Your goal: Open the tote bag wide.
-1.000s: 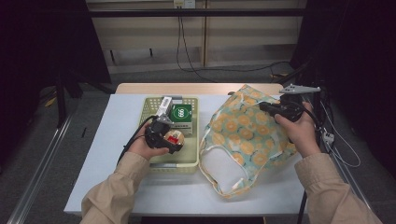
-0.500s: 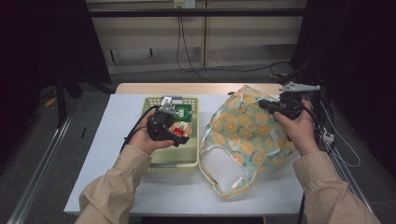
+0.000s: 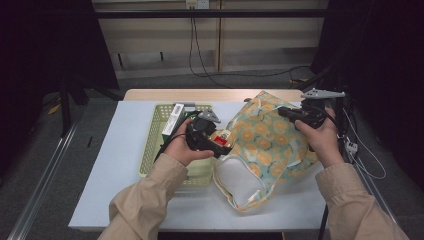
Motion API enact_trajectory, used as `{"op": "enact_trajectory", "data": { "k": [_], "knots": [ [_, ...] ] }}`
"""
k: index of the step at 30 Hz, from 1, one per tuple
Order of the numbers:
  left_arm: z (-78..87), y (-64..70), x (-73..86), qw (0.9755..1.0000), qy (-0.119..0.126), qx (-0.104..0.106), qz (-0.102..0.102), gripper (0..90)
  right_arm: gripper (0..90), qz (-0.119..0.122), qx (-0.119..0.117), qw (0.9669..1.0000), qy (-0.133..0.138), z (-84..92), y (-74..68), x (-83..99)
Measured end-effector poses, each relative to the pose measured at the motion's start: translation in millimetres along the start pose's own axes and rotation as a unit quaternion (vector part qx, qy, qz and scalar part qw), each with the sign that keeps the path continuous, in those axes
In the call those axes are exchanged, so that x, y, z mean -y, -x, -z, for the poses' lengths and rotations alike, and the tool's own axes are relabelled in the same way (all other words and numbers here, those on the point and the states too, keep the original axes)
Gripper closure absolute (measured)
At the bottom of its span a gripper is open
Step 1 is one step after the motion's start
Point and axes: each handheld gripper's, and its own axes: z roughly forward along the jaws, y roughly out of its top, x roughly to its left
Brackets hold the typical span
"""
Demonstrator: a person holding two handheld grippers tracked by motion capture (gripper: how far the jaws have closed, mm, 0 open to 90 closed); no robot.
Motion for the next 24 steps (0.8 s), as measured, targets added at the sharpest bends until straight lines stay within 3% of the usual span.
{"op": "enact_trajectory", "data": {
  "k": [13, 24],
  "knots": [
    [-30.9, 6.0, -14.9, 0.9999, 0.008, 0.012, -0.003, 20.5, 90.0, -0.003, -0.006, 1.0, -0.002, -2.4, -0.1, 2.4],
    [-42.2, 12.1, -21.1, 0.9998, 0.012, 0.015, -0.006, 20.5, 90.0, -0.006, -0.009, 0.9999, -0.002, -4.0, -0.5, 2.5]
  ]
}}
